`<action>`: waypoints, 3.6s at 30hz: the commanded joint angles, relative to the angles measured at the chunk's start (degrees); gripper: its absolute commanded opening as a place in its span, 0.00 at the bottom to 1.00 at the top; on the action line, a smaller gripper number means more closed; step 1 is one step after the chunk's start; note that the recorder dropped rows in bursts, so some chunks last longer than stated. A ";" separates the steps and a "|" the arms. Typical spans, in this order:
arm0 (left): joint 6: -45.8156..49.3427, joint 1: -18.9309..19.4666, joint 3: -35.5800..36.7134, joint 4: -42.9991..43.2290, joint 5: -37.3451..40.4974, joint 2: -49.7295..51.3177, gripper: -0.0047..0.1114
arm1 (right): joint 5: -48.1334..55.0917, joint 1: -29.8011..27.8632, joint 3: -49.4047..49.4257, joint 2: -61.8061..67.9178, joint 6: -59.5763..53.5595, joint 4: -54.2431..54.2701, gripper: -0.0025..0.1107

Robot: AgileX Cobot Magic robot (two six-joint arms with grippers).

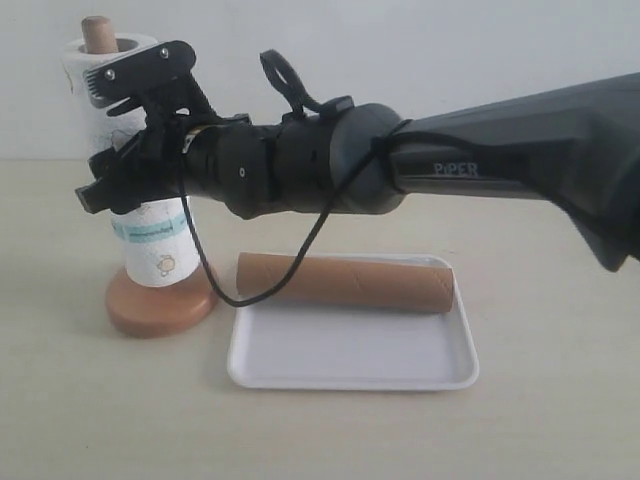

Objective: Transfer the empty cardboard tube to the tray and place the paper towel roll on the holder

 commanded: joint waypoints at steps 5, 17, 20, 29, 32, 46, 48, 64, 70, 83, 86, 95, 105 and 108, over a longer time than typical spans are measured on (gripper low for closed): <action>-0.06 0.05 0.18 -0.65 -0.65 -0.23 0.08 | -3.81 0.01 -0.19 1.40 0.53 0.09 0.02; -0.06 0.05 0.18 -0.65 -0.65 -0.23 0.08 | -4.84 0.01 -0.19 2.43 0.42 0.09 0.69; -0.06 0.05 0.18 -0.65 -0.65 -0.23 0.08 | -4.55 0.01 -0.19 2.43 0.42 0.09 0.86; -0.06 0.05 0.18 -0.65 -0.65 -0.23 0.08 | -3.45 0.01 -0.19 1.39 -0.09 0.09 0.87; -0.06 0.05 0.18 -0.65 -0.65 -0.23 0.08 | -2.97 0.01 -0.19 -0.04 -0.63 0.09 0.87; -0.06 0.05 0.18 -0.65 -0.65 -0.23 0.08 | -1.02 0.01 -0.33 -9.42 -3.04 0.09 0.87; -0.06 0.05 0.18 -0.65 -0.65 -0.23 0.08 | -0.91 0.01 -0.33 -11.05 -3.04 0.09 0.87; -0.06 0.05 0.18 -0.65 -0.65 -0.23 0.08 | 10.44 0.01 -0.33 -27.34 -4.64 0.09 0.87; -0.06 0.05 0.18 -0.65 -0.65 -0.23 0.08 | 21.88 0.01 -0.33 -36.21 -4.47 -0.57 0.57; -0.06 0.05 0.18 -0.65 -0.65 -0.23 0.08 | 37.70 0.01 -0.33 -48.28 7.00 -14.53 0.02; -0.06 0.05 0.18 -0.65 -0.65 -0.23 0.08 | 42.38 0.01 -0.33 -51.52 10.17 -18.49 0.02; -0.06 0.05 0.18 -0.65 -0.65 -0.23 0.08 | 63.05 0.01 -0.33 -55.59 21.27 -25.56 0.02; -0.06 0.05 0.18 -0.65 -0.65 -0.23 0.08 | 66.19 0.01 -0.33 -55.59 21.43 -25.18 0.02; -0.06 0.05 0.18 -0.65 -0.65 -0.23 0.08 | 66.19 0.01 -0.33 -55.59 21.43 -25.18 0.02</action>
